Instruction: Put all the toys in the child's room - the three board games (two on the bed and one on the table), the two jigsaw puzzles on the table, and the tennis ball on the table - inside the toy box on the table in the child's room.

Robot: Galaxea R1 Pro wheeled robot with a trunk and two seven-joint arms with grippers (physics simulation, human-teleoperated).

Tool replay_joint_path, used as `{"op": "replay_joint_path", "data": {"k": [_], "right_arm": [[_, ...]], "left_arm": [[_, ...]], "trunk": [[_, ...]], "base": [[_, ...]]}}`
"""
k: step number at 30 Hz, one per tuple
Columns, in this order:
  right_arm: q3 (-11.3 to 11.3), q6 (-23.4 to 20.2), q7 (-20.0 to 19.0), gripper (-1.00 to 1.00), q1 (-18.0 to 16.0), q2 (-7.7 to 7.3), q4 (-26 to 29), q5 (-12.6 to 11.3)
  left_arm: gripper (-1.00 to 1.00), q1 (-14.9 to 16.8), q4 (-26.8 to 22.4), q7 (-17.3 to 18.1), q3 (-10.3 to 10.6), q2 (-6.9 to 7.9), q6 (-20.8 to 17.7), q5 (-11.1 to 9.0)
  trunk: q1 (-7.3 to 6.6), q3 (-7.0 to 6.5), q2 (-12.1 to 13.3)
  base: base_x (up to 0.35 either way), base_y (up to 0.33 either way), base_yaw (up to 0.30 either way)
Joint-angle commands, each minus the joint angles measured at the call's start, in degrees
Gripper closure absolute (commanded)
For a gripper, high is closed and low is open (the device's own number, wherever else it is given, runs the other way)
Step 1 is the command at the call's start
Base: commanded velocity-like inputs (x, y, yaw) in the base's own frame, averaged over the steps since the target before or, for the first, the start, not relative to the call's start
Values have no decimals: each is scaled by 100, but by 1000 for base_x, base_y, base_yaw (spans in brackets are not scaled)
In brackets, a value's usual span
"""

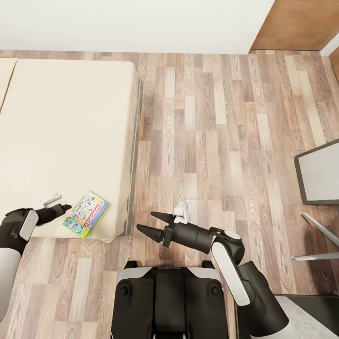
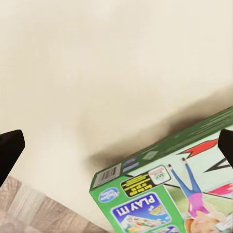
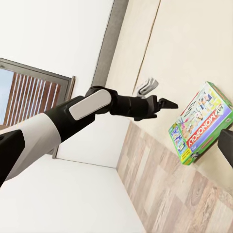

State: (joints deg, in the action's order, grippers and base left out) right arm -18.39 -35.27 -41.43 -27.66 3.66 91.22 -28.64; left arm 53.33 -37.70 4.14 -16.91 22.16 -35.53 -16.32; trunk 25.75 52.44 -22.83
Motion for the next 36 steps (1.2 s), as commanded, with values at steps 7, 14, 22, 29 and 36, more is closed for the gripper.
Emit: {"op": "replay_joint_path", "data": {"k": [7,14,22,29,36], "right_arm": [[2,-42,4,-100,-2,-5,1,-37],[2,-42,4,-100,-2,-6,1,-37],[2,-42,4,-100,-2,-5,1,-37],[2,-42,4,-100,-2,-6,1,-37],[2,-42,4,-100,-2,-6,1,-37]], "left_arm": [[-100,0,32,26,-15,-1,-291,10],[-100,-10,126,29,-21,10,-340,7],[-100,-15,156,52,-132,17,-441,10],[-100,-31,158,157,-394,54,-454,4],[-100,-55,174,1014,-681,292,-500,3]], "trunk": [[3,6,-9],[3,6,-9],[3,6,-9],[3,6,-9],[3,6,-9]], "base": [[0,0,0],[0,0,0],[0,0,0],[0,0,0],[0,0,0]]}}
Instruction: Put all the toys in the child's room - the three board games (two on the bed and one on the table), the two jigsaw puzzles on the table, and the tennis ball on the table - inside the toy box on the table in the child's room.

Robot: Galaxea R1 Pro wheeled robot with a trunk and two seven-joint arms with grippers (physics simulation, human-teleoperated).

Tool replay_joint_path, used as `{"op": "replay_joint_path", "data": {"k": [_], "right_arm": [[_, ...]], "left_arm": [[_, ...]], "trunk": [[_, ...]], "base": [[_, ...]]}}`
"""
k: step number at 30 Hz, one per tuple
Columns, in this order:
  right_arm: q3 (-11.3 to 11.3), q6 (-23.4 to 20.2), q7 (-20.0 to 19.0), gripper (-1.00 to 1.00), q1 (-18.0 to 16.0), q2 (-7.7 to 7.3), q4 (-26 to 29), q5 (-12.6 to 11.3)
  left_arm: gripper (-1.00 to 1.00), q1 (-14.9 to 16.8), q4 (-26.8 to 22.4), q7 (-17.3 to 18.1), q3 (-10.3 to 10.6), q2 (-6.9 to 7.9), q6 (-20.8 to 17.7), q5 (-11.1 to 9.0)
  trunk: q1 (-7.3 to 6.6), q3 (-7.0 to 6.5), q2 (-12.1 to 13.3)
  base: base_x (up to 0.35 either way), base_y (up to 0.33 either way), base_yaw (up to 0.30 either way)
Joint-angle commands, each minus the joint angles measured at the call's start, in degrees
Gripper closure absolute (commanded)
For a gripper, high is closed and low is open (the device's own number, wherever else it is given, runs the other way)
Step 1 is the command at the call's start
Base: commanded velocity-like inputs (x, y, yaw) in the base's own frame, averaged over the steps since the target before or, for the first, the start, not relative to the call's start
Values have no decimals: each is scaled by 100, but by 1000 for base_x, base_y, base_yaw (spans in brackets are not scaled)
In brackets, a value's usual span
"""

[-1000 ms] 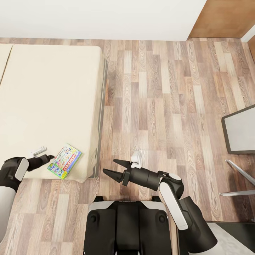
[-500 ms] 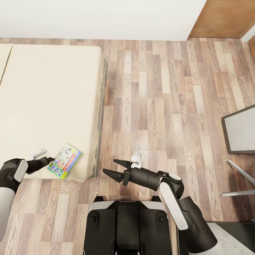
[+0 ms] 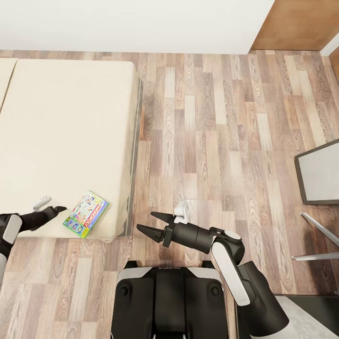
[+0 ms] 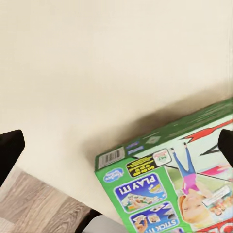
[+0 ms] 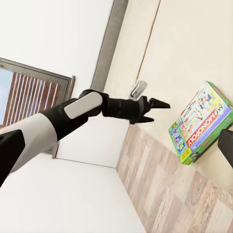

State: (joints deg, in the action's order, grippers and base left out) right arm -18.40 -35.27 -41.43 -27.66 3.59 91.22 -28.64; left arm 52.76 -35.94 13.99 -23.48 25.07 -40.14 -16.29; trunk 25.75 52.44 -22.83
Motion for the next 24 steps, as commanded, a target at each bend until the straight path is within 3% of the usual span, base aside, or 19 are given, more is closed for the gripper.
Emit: {"op": "replay_joint_path", "data": {"k": [1,6,13,24], "right_arm": [[3,-42,4,-100,-2,2,1,-36],[3,-42,4,-100,-2,2,1,-36],[3,-42,4,-100,-2,2,1,-36],[3,-42,4,-100,-2,2,1,-36]], "left_arm": [[-100,1,14,137,-36,39,-51,-1],[-100,-2,307,804,-173,210,-91,-3],[-100,-2,527,1150,-554,335,-89,-4],[-100,-2,1004,1489,-712,387,-60,-5]], "trunk": [[4,6,-8],[4,6,-8],[4,6,-8],[4,6,-8]], "base": [[0,0,0],[0,0,0],[0,0,0],[0,0,0]]}}
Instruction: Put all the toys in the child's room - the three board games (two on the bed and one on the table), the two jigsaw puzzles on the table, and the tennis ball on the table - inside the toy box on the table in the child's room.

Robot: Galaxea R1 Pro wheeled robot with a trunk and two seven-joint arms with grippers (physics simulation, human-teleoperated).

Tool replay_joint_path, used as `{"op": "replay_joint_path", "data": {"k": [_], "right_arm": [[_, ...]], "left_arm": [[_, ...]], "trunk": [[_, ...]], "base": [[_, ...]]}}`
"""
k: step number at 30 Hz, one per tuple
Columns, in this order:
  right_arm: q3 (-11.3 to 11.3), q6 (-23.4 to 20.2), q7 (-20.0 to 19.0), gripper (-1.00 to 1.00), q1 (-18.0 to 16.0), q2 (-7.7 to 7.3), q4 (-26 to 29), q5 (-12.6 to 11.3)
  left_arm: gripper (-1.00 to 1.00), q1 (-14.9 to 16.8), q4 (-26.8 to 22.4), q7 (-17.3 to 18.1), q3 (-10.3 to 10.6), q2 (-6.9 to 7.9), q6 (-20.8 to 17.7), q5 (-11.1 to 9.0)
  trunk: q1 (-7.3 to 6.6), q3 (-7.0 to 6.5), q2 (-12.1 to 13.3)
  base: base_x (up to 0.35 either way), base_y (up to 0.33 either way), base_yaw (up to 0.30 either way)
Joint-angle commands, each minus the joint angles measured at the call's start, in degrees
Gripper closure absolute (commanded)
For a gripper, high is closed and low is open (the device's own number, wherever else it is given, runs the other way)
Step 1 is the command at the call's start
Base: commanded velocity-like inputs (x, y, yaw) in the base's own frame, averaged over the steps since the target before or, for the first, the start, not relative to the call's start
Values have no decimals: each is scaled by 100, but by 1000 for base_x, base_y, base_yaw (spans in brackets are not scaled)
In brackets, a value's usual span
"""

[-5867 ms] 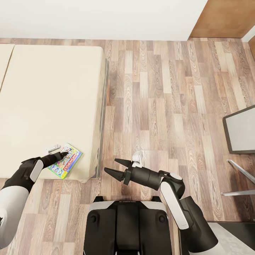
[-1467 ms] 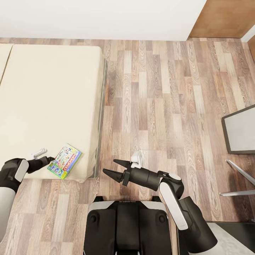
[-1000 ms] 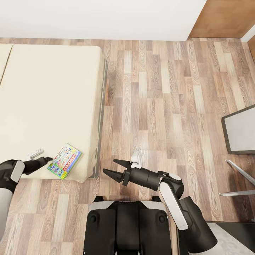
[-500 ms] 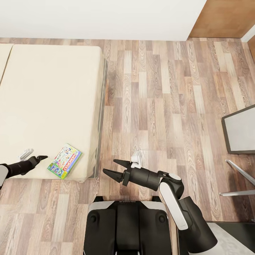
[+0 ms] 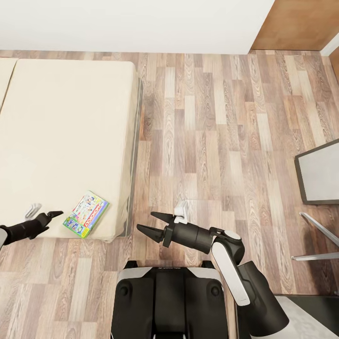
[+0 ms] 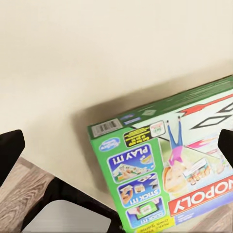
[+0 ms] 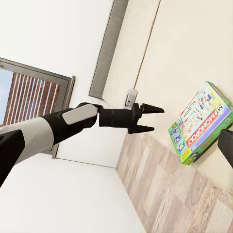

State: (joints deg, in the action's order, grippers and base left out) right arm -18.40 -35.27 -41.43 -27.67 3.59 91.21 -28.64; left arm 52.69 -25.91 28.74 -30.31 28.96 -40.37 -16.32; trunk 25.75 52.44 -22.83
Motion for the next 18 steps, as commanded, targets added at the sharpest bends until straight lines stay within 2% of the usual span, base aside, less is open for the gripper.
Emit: {"op": "replay_joint_path", "data": {"k": [1,18], "right_arm": [[3,-42,4,-100,-2,2,2,-36],[3,-37,4,-100,-2,2,2,-36]], "left_arm": [[-100,4,42,21,-32,-3,-32,-5],[-100,4,142,78,-36,-56,-13,-40]], "trunk": [[3,6,-9],[3,6,-9]], "base": [[0,0,0],[0,0,0]]}}
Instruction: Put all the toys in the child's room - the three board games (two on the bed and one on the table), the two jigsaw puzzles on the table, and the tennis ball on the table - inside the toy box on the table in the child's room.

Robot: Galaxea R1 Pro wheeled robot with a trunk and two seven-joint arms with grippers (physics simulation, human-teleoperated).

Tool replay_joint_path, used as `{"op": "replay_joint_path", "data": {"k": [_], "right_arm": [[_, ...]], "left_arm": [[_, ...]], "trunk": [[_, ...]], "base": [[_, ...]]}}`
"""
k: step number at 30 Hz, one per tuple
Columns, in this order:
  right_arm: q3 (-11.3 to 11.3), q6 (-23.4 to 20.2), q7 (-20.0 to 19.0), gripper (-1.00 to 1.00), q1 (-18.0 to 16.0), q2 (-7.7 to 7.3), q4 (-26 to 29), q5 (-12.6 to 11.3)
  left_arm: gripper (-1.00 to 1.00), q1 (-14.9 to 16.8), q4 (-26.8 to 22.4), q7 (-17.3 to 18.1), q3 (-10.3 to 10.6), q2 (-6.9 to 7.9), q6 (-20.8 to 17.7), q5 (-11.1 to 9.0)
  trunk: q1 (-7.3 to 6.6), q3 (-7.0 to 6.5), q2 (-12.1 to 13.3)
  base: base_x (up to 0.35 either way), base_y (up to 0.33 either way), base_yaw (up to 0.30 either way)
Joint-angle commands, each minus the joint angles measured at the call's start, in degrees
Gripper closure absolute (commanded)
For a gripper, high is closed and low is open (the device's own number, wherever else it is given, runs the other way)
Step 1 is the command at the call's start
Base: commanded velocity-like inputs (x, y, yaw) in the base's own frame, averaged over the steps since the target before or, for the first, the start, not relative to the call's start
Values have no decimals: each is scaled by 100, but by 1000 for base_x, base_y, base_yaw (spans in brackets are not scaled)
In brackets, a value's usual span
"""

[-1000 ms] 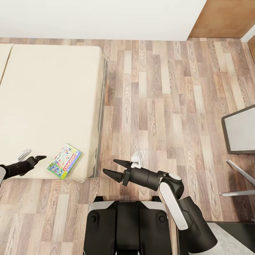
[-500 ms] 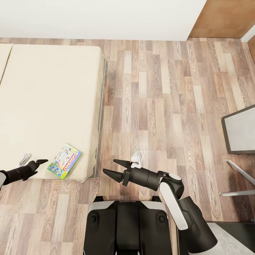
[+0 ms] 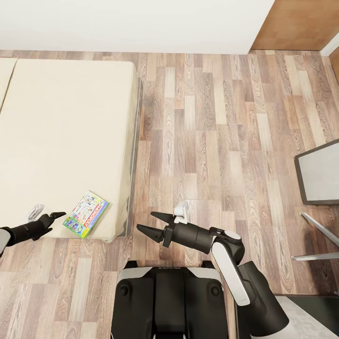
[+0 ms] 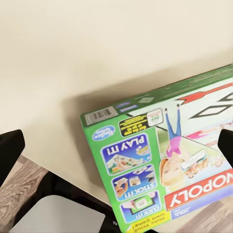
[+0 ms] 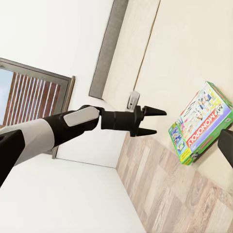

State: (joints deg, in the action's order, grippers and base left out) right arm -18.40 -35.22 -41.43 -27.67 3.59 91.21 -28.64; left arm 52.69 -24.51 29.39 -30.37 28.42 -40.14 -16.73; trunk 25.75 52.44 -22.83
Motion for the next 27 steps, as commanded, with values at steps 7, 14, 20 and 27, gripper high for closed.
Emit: {"op": "replay_joint_path", "data": {"k": [7,14,20,27], "right_arm": [[3,-43,4,-100,-2,2,2,-36],[3,-41,4,-100,-2,2,2,-36],[3,-42,4,-100,-2,2,2,-36],[3,-39,4,-100,-2,2,2,-36]], "left_arm": [[-100,4,-5,11,-17,-22,-30,11],[-100,4,-12,84,1,-55,-29,24],[-100,4,-29,230,19,-114,-29,41],[-100,4,-51,286,30,-179,-32,55]], "trunk": [[3,6,-9],[3,6,-9],[3,6,-9],[3,6,-9]], "base": [[0,0,0],[0,0,0],[0,0,0],[0,0,0]]}}
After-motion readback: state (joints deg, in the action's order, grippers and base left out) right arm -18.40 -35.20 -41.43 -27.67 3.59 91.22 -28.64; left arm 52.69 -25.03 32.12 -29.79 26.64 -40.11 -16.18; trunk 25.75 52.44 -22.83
